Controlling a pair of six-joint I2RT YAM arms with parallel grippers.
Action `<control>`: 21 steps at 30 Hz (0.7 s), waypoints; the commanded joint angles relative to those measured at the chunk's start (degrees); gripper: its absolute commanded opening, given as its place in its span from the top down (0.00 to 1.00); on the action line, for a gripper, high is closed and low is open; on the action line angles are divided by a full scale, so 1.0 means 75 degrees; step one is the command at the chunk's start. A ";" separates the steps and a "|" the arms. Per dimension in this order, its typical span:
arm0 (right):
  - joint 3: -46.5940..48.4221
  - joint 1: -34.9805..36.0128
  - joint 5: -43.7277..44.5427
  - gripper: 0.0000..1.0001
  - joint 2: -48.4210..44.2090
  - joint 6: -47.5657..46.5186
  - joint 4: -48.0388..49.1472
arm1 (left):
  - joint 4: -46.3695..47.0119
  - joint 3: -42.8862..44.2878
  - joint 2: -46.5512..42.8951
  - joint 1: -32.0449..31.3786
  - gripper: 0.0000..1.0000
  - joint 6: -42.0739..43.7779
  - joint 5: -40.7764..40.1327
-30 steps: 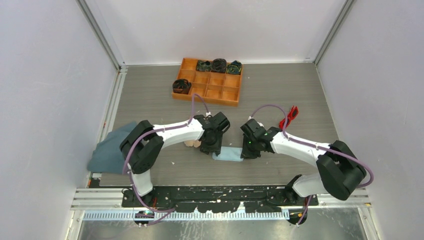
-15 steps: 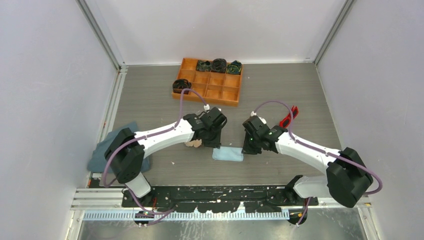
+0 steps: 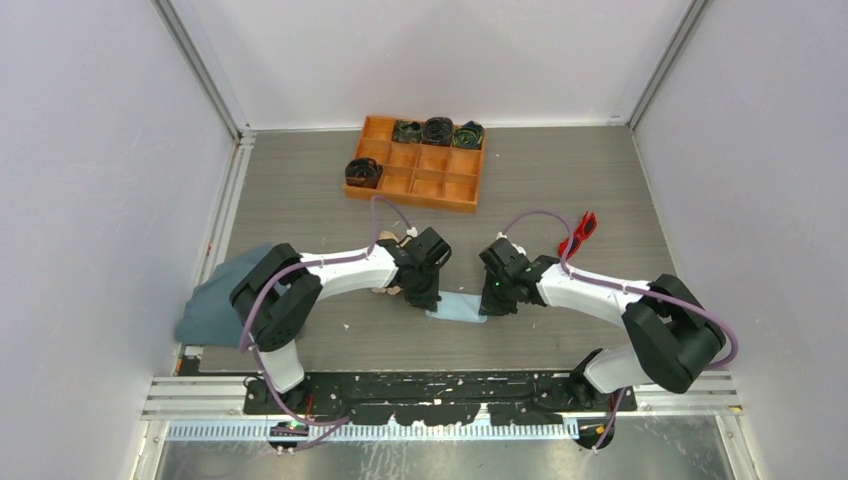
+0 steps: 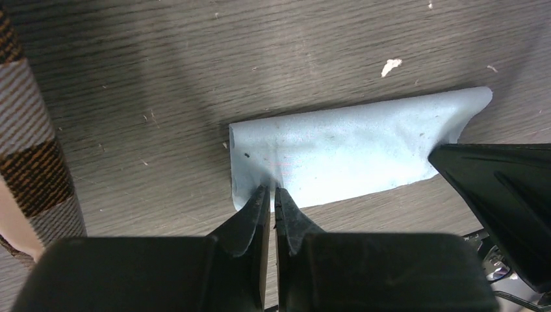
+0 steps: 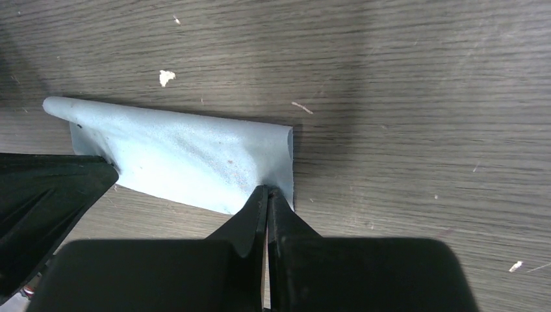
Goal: Organize the sunglasses
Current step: Fold the glasses cleaning cloth at the center of the board.
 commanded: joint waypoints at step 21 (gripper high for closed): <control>0.0395 0.0011 0.0794 1.00 -0.0220 -0.0218 -0.0279 | -0.1277 0.0863 -0.1192 0.0092 0.87 0.0533 -0.0936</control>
